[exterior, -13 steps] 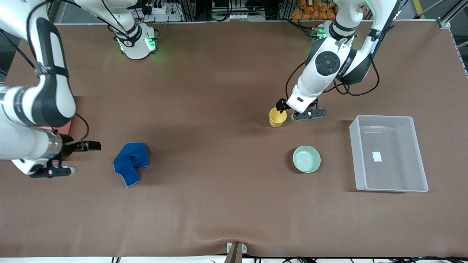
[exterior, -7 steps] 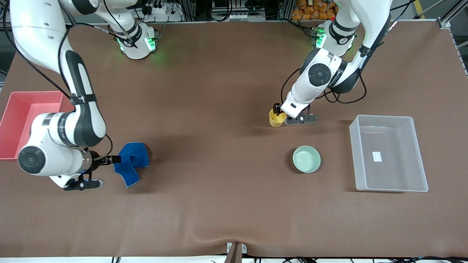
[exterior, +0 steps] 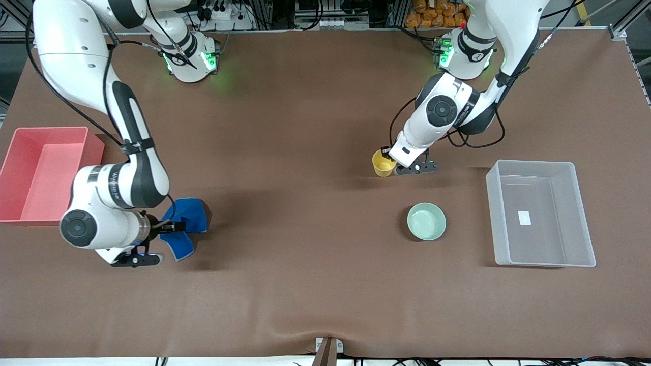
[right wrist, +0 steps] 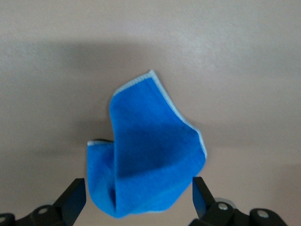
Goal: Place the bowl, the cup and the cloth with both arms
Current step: 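Grasp the yellow cup with the left gripper while the right grasps the cloth, then carry the cup into the clear bin while the right gripper lifts the cloth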
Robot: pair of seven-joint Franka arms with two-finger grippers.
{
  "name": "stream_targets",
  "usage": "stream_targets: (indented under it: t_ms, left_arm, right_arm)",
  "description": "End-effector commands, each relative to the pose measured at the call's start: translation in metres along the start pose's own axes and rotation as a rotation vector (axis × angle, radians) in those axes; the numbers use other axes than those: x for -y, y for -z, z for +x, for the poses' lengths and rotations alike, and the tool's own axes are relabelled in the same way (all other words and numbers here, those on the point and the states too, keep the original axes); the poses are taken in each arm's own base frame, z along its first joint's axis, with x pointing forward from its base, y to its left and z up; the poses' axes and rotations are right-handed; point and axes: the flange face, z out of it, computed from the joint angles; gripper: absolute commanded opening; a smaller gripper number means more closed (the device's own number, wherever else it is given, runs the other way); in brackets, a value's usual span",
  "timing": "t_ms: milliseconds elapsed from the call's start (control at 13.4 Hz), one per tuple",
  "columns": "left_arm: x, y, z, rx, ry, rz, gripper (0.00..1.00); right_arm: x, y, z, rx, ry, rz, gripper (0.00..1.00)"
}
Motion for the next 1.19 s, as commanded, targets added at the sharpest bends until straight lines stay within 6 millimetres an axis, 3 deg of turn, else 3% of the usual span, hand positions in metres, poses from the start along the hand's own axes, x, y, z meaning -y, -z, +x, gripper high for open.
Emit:
stream_targets:
  t_ms: [0, 149, 373, 597, 672, 821, 970, 1045, 1119]
  left_arm:
    - [0.003, 0.010, 0.007, -0.034, 0.000, 0.000, 0.00]
    - [0.011, 0.045, 0.015, -0.082, 0.015, 0.008, 0.00]
    - [0.038, 0.115, 0.041, -0.138, 0.027, 0.038, 0.00]
    - [0.102, 0.171, 0.082, -0.165, -0.022, 0.062, 0.00]
    - [0.132, 0.183, 0.096, -0.163, -0.063, 0.069, 0.00]
    - [0.196, 0.195, 0.120, -0.156, -0.128, 0.075, 0.00]
    - [0.252, 0.195, 0.136, -0.144, -0.174, 0.070, 0.00]
    - [0.279, 0.191, 0.143, -0.135, -0.190, 0.061, 0.00]
    - [0.305, 0.188, 0.148, -0.127, -0.225, 0.062, 0.00]
  right_arm:
    - [0.002, -0.013, 0.009, -0.018, -0.027, 0.009, 1.00]
    - [0.002, -0.020, 0.010, -0.010, -0.028, 0.008, 1.00]
    - [-0.001, -0.034, 0.010, 0.007, -0.034, 0.008, 1.00]
    - [0.000, -0.044, 0.007, 0.028, -0.064, 0.006, 1.00]
    - [0.001, -0.044, 0.007, 0.030, -0.067, 0.005, 0.94]
    - [0.001, -0.044, 0.007, 0.030, -0.067, 0.004, 0.53]
    - [0.002, -0.045, 0.007, 0.024, -0.059, 0.004, 0.14]
    - [0.001, -0.044, 0.008, 0.016, -0.062, 0.004, 0.00]
    - [0.001, -0.044, 0.009, 0.013, -0.065, 0.005, 0.00]
